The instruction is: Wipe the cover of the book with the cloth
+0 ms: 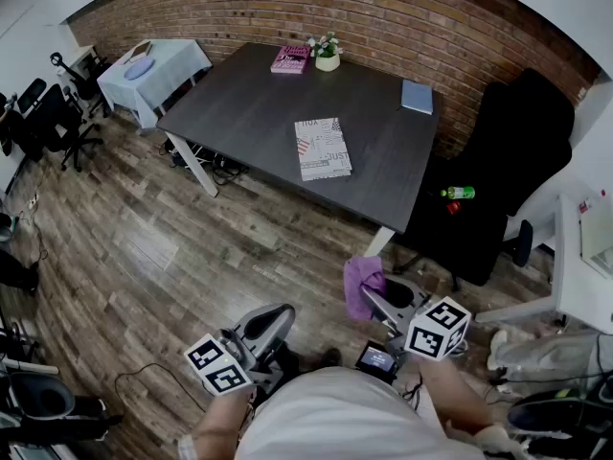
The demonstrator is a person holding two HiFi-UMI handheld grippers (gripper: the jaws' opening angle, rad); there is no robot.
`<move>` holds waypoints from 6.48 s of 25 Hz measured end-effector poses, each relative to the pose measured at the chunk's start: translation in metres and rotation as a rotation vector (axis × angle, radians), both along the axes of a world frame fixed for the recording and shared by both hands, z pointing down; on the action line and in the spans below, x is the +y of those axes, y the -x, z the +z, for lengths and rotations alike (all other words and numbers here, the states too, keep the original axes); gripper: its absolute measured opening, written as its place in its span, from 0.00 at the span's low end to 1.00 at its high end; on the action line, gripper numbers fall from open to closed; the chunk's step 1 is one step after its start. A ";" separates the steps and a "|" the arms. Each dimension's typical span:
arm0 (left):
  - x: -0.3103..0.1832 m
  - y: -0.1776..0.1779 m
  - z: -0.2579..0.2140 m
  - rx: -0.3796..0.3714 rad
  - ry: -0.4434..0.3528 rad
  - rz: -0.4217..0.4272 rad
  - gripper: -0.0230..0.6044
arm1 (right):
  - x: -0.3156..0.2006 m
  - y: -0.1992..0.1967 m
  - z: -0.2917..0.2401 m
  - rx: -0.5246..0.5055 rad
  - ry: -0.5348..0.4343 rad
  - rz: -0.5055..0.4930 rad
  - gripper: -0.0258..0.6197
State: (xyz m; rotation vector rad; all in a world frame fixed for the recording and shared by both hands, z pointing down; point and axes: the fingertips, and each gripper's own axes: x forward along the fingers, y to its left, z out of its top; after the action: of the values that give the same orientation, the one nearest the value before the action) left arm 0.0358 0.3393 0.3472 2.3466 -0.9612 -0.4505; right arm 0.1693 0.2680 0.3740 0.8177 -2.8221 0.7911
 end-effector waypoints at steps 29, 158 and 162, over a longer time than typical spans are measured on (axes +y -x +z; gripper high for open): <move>0.013 -0.013 0.000 -0.008 0.014 -0.043 0.05 | -0.001 -0.022 -0.002 0.013 -0.001 0.035 0.23; -0.421 0.033 0.254 -0.475 0.542 0.295 0.14 | -0.541 0.192 0.180 1.112 -0.372 -0.408 0.22; -0.423 0.029 0.260 -0.468 0.564 0.309 0.13 | -0.562 0.209 0.185 1.183 -0.455 -0.457 0.22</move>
State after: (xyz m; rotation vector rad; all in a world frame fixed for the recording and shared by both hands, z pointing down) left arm 0.0073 -0.0833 0.6074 2.0402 -0.7657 0.4590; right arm -0.0396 -0.2943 0.5591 0.3944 -1.9181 -0.3557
